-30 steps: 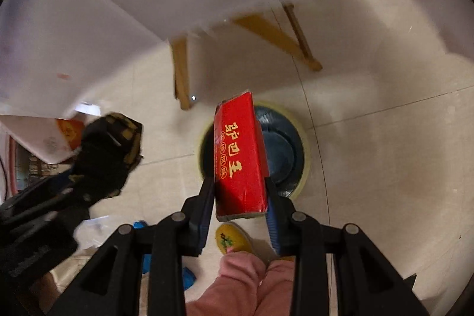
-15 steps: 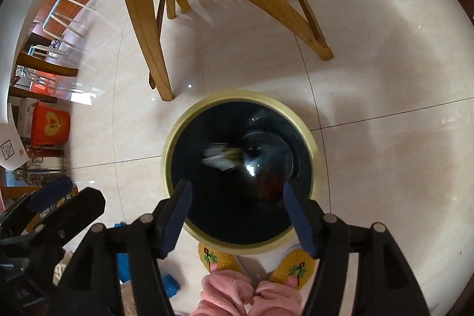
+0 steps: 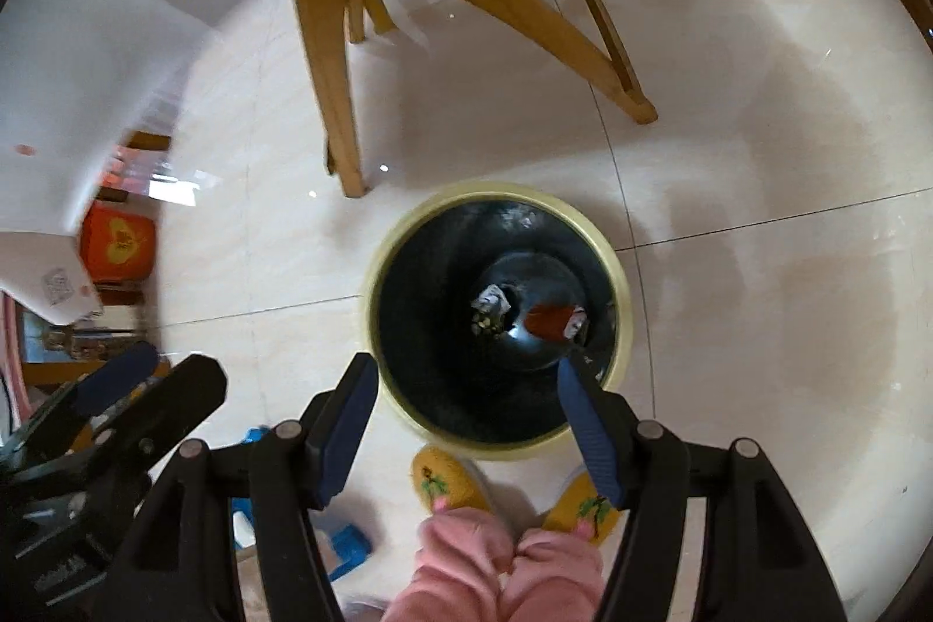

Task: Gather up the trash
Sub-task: 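Open both tools to drop the wrapper and red box into the bin, then move both tools back toward the trash on the table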

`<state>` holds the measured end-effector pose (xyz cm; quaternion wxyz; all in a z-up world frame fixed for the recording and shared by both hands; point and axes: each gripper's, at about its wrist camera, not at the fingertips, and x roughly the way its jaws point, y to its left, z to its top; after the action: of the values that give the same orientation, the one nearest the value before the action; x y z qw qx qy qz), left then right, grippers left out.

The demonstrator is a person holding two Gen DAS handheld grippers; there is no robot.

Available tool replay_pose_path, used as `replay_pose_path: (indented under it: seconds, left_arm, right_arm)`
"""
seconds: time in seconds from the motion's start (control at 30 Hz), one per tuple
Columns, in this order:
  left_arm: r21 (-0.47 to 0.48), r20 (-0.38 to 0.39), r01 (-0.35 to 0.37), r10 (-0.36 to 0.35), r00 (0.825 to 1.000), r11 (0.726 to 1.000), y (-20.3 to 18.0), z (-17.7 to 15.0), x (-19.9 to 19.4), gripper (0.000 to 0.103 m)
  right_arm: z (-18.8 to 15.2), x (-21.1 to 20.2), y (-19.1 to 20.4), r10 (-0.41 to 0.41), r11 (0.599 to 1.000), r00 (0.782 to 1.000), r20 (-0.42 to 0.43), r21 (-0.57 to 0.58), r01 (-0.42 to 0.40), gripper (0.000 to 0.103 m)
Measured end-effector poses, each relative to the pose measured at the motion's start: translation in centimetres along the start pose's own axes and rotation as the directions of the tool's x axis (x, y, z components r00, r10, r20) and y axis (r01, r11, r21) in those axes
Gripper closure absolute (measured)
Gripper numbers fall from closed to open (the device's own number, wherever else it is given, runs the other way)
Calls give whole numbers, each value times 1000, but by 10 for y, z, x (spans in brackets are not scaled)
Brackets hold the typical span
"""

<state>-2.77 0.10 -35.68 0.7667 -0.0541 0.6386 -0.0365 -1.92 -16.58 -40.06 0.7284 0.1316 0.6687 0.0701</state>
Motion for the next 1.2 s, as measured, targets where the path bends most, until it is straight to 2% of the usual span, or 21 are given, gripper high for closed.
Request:
replay_pose_path:
  seconds: [0.27,0.33,0.4,0.53,0.7,0.87,0.93,1.07,1.2]
  left_arm:
    - [29,79,11,-13,997,1000,-8,-2,-91,20]
    - [32,102,18,-21,995,999,-10,-1,-116,19]
    - [30,127,32,-36,991,999,-12,-2,-141,19]
    - [33,179,39,-44,983,999,-13,-3,-194,19]
    - [37,223,39,-46,974,999,-13,-5,-258,20]
    - [2,308,37,-36,951,999,-11,-7,-322,20]
    - [-16,340,26,-19,940,1000,-9,-5,-342,20]
    - [-50,419,4,17,908,999,-8,-4,-375,20]
    - [-62,475,-7,35,879,998,-7,-1,-401,20]
  right_arm:
    - [-9,-96,25,-2,999,993,119,-42,7,37]
    - [-12,-123,34,-10,997,990,139,-72,20,28]
    - [-15,-150,41,-2,995,989,148,-99,16,25]
    - [-22,-201,53,48,990,983,177,-137,-24,24]
    - [-32,-267,74,61,980,969,241,-200,-12,24]
    - [-40,-327,96,111,960,941,320,-281,-17,24]
    - [-44,-350,104,117,944,925,360,-330,9,24]
    - [-49,-387,125,134,908,885,445,-413,70,24]
    - [-43,-409,143,150,886,867,475,-454,95,24]
